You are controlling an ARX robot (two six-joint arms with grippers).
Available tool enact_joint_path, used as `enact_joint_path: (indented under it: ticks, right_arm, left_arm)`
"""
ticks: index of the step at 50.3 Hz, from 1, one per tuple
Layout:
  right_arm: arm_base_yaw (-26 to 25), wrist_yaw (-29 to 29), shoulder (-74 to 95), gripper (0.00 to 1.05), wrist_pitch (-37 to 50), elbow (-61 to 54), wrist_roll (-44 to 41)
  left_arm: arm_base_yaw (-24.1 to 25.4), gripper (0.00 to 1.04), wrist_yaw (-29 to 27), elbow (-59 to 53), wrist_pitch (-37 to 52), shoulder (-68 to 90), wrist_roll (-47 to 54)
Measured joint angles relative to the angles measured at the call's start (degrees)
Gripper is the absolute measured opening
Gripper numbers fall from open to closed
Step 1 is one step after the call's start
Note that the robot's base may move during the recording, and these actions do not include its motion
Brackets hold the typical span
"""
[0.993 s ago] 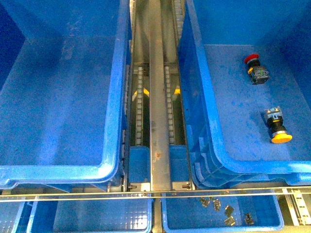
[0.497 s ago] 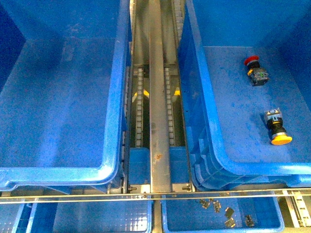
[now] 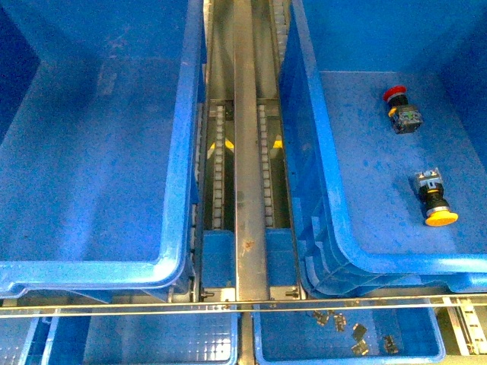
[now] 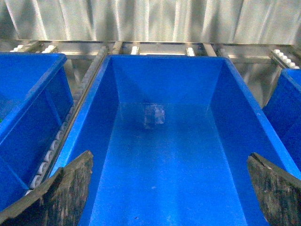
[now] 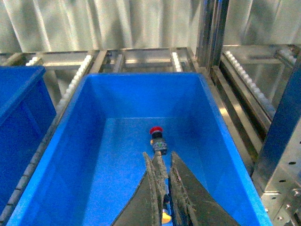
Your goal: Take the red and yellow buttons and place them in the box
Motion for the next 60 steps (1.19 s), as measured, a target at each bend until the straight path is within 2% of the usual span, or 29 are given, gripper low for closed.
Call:
enact_joint_path:
  ticks: [10, 18, 31, 32, 35, 60]
  right_arm:
    - [0.00, 0.00, -0.09, 0.05, -0.02, 0.00, -0.07]
    - [0.00, 0.00, -0.09, 0.43, -0.02, 0.00, -0.09]
    - [0.00, 0.00, -0.09, 0.85, -0.02, 0.00, -0.09]
    - [0.00, 0.00, -0.09, 0.92, -0.02, 0.00, -0.09]
    - [0.00, 0.00, -0.09, 1.00, -0.02, 0.00, -0.07]
    - [0.00, 0.00, -0.09, 0.99, -0.02, 0.00, -0.09]
  left_arm:
    - [0.00, 0.97, 0.00, 0.00, 0.00, 0.00, 0.02]
    - [0.00, 0.97, 0.00, 0.00, 0.00, 0.00, 0.02]
    - [0.00, 0.97, 0.00, 0.00, 0.00, 0.00, 0.02]
    - [0.00, 0.97, 0.00, 0.00, 0.00, 0.00, 0.02]
    - [0.00, 0.97, 0.00, 0.00, 0.00, 0.00, 0.02]
    - [0.00, 0.97, -0.02, 0.00, 0.00, 0.00, 0.02]
